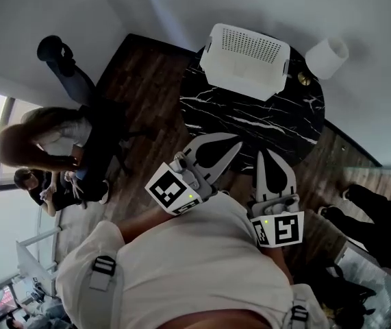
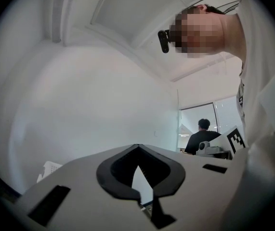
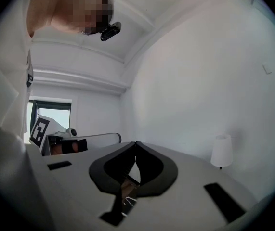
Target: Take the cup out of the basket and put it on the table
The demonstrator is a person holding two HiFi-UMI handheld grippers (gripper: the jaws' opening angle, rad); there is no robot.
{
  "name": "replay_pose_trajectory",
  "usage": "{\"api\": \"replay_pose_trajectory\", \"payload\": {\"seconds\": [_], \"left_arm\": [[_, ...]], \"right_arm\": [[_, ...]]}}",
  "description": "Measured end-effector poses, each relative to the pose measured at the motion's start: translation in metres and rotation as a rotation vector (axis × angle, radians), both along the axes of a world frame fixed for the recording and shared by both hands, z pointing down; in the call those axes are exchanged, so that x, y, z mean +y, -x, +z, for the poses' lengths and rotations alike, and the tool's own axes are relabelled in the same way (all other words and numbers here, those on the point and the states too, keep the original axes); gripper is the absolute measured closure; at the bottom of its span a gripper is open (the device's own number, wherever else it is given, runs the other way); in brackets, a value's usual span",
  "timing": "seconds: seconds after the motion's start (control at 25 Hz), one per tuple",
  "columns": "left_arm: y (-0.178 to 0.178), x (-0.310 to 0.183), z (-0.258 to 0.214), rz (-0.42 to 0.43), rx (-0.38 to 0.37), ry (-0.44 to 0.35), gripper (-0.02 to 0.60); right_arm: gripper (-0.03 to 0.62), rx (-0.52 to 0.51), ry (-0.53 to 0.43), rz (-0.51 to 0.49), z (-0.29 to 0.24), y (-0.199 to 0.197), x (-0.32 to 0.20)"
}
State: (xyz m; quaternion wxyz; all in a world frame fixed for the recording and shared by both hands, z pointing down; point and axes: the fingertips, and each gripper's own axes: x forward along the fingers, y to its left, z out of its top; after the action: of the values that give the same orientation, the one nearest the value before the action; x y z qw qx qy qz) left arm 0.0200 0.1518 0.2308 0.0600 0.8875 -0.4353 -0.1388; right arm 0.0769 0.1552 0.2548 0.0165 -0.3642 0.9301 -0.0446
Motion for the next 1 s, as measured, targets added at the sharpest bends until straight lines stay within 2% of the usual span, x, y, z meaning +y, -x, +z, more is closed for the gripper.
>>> {"api": "replay_pose_trajectory", "payload": {"seconds": [0.28, 0.44, 0.72, 1.0], "left_arm": [[0.064, -0.063, -0.006, 0.029, 0.018, -0.010, 0.575], [0.087, -0.092, 0.002, 0.041, 0.026, 0.012, 0.575], [0.086, -0.110, 0.007, 0.078, 0.006, 0.024, 0.575], [0.068, -0.118, -0.002, 0.064, -0.004, 0.013, 0.575]], "right_arm": [[0.585, 0.040, -0.010, 0.021, -0.007, 0.065, -0.062], [0.585, 0.050, 0.008, 0.040, 0.000, 0.086, -0.088], [0.585, 0.046, 0.014, 0.064, 0.004, 0.088, -0.107], [0.585, 0.026, -0.001, 0.051, -0.002, 0.072, -0.116]]}}
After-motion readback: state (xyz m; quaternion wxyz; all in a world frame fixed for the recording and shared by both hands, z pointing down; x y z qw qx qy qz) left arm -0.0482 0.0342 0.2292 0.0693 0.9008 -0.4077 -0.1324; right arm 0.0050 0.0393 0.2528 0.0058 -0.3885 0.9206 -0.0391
